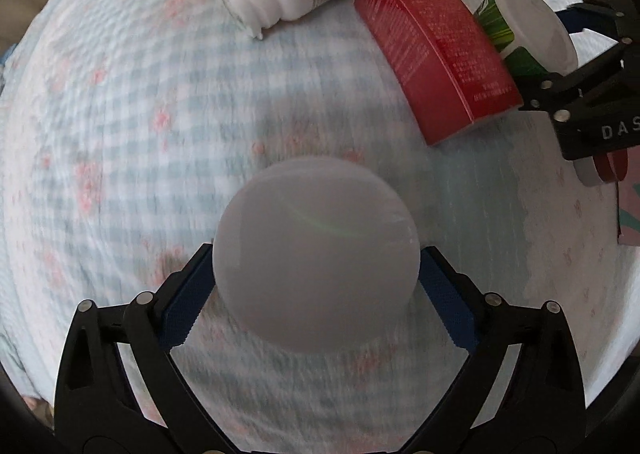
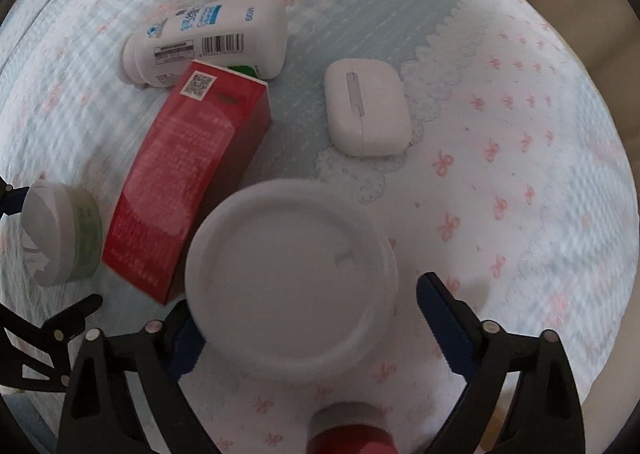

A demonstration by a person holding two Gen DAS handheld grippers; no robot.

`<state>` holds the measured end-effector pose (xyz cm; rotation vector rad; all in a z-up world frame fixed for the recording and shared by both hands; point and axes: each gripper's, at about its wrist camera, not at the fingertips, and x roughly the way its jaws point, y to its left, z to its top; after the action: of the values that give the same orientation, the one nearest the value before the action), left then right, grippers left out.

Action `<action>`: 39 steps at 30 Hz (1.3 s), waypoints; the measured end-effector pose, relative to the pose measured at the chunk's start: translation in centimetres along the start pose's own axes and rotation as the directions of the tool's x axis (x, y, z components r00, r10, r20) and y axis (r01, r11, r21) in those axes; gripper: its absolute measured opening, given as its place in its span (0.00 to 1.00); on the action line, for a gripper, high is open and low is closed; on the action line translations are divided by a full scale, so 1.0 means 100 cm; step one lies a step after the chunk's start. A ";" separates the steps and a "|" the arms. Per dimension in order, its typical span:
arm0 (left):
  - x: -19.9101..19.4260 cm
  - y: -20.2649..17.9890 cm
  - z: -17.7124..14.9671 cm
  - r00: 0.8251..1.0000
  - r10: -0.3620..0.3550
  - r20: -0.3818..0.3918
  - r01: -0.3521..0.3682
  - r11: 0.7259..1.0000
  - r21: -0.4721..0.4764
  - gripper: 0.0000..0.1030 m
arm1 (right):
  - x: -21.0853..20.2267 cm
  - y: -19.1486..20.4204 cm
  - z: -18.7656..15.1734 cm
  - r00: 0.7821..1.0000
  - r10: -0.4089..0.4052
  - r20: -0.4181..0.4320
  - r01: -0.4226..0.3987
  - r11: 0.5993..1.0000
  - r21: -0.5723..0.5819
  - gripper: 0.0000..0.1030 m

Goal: Organize rigid objects
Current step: 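Grasp the white round lid with the left tool while the right tool grasps the green-banded jar, then carry both items to the cardboard box and release them inside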

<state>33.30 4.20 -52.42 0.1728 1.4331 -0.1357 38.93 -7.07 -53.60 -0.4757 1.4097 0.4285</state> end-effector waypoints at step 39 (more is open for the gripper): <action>-0.179 0.006 -0.019 0.967 -0.126 0.220 0.131 0.991 -0.008 0.66 | -0.171 0.014 -0.052 0.989 -0.029 0.145 0.001 0.982 0.191 0.64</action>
<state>29.18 4.98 -34.90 0.0445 1.2244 -0.2381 31.88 -8.82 -37.21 -0.2932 1.2883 0.3062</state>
